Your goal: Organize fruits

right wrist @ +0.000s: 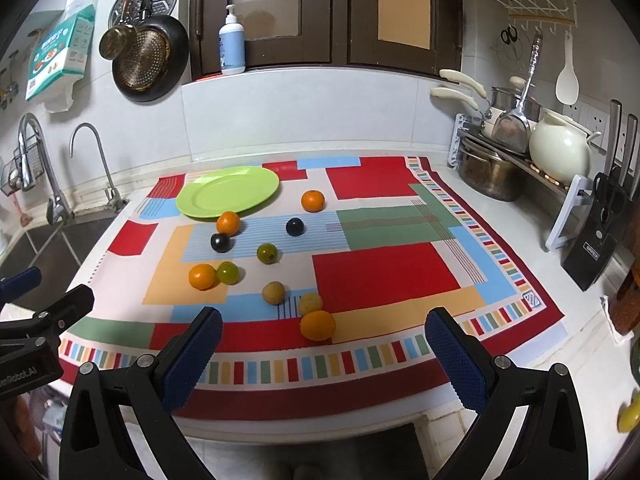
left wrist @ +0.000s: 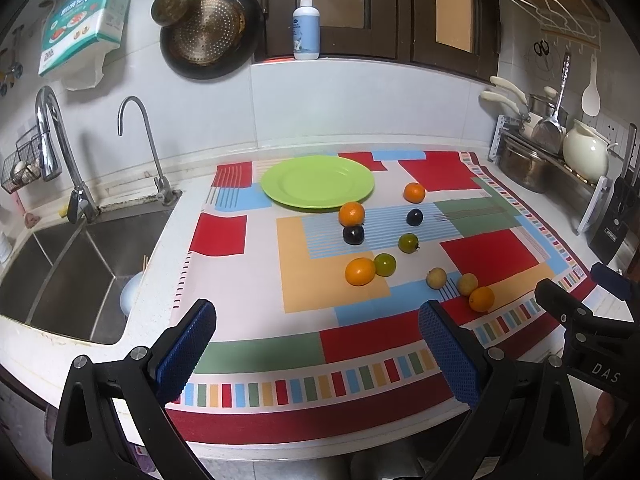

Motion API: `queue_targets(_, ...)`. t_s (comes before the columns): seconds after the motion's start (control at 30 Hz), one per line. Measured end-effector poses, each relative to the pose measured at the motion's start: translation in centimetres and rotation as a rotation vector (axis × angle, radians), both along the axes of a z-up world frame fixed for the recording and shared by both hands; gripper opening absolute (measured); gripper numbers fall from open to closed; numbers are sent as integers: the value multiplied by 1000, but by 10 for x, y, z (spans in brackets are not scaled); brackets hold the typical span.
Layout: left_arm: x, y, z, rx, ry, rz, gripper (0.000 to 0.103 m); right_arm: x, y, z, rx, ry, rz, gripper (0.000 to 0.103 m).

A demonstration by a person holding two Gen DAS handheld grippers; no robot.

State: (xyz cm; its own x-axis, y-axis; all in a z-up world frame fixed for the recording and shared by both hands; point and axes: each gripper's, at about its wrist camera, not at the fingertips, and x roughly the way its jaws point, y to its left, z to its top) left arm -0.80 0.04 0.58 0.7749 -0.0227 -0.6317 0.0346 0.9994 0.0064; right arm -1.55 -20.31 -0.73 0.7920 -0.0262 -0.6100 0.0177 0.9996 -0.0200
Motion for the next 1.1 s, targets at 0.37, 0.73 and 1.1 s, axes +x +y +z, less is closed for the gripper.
queue_targets(0.37, -1, 2, 0, 2, -5, -8, 103, 0, 1, -1, 0, 2, -4, 103)
queue_targets(0.73, 2, 2, 1, 3, -3, -18, 103, -1, 0, -2, 1, 5, -18, 103)
queue_targets(1.1, 14, 4, -2, 12, -3, -30, 103, 10, 5, -6, -3, 24, -30, 103)
